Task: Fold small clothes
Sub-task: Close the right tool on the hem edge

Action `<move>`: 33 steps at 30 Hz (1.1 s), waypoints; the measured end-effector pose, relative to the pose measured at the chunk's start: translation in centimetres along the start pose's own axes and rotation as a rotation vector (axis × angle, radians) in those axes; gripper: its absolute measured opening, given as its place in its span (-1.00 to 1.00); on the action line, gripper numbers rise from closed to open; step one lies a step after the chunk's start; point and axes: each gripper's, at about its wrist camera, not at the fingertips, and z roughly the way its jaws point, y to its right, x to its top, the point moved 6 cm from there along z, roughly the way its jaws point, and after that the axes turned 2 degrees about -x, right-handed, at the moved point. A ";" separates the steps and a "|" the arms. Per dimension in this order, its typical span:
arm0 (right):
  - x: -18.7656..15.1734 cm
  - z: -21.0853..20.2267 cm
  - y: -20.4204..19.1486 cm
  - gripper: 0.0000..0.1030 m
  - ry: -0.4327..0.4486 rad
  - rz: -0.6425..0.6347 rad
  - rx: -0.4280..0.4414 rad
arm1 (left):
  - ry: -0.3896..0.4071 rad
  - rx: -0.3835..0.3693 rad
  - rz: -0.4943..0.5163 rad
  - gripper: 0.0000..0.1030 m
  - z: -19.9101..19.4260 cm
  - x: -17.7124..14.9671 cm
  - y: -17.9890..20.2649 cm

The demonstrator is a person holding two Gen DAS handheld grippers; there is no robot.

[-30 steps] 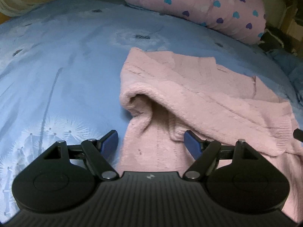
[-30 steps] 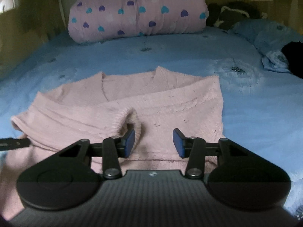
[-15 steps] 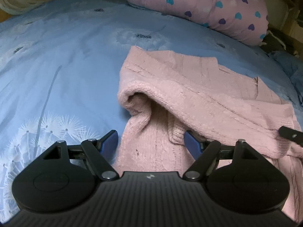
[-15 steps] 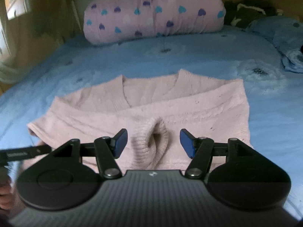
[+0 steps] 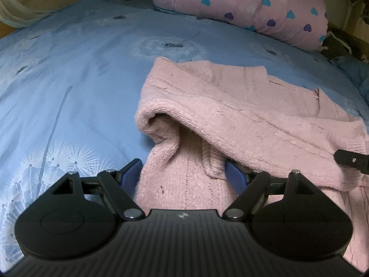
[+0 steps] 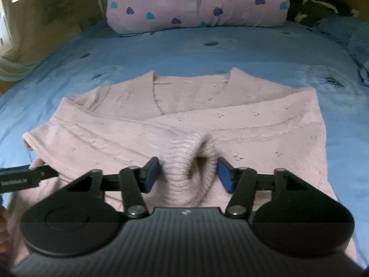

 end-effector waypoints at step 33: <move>0.6 -1.2 9.4 -0.57 0.030 0.062 -0.199 | 0.010 0.055 0.037 0.70 0.6 -0.3 0.6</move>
